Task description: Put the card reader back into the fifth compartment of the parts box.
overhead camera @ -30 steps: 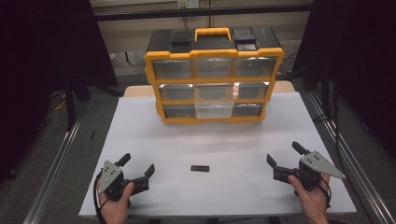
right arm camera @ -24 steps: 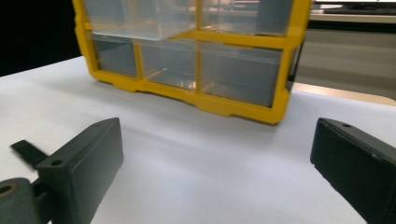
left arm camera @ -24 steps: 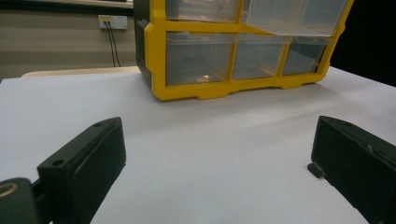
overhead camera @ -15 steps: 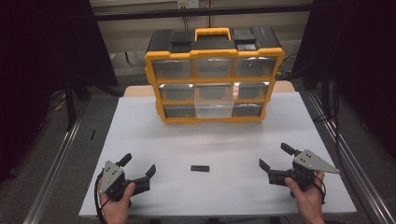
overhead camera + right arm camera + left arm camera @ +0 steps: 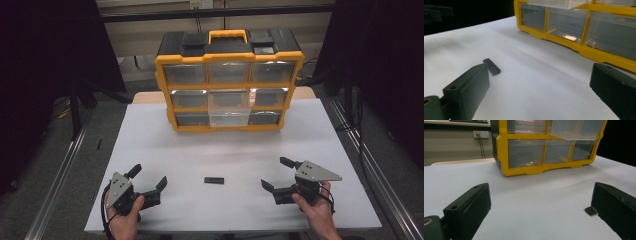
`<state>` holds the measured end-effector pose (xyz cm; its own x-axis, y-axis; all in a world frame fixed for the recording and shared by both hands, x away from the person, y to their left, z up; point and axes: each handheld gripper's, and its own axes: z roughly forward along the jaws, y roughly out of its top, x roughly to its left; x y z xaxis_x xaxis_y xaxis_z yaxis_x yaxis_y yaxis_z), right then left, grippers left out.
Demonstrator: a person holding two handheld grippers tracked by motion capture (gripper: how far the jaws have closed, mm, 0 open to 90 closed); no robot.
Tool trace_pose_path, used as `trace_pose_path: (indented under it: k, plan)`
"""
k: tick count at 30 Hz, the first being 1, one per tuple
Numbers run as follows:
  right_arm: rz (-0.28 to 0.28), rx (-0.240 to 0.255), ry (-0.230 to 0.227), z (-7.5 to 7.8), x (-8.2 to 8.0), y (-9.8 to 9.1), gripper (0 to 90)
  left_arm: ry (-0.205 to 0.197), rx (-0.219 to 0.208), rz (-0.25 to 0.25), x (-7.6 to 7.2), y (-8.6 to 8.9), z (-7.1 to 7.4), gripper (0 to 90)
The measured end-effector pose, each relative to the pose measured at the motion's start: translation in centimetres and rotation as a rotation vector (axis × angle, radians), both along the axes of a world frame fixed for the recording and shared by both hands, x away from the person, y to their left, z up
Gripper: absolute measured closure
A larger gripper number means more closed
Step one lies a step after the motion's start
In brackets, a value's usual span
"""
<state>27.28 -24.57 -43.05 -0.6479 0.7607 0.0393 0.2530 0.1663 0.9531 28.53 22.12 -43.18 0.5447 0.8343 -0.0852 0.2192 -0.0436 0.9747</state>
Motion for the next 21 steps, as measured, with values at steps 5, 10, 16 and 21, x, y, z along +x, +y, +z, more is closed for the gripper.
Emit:
trace_pose_path:
  k: [5, 10, 16, 21]
  plan:
    - [0.054, -0.023, 0.042, 0.0, 0.5, 0.8, 3.4, 0.006, 0.004, -0.004, 0.1, -0.1, -0.1, 2.6]
    - [0.094, -0.025, 0.068, 0.2, 1.0, 1.7, 5.2, 0.003, 0.002, -0.005, 0.0, -0.1, -0.1, 2.6]
    - [0.15, -0.051, 0.098, 0.1, 1.7, 3.2, 8.8, 0.004, 0.003, -0.007, 0.1, -0.1, -0.1, 2.7]
    - [0.2, -0.052, 0.113, 0.2, 2.3, 4.5, 8.8, 0.002, 0.002, -0.006, 0.1, -0.1, -0.1, 2.7]
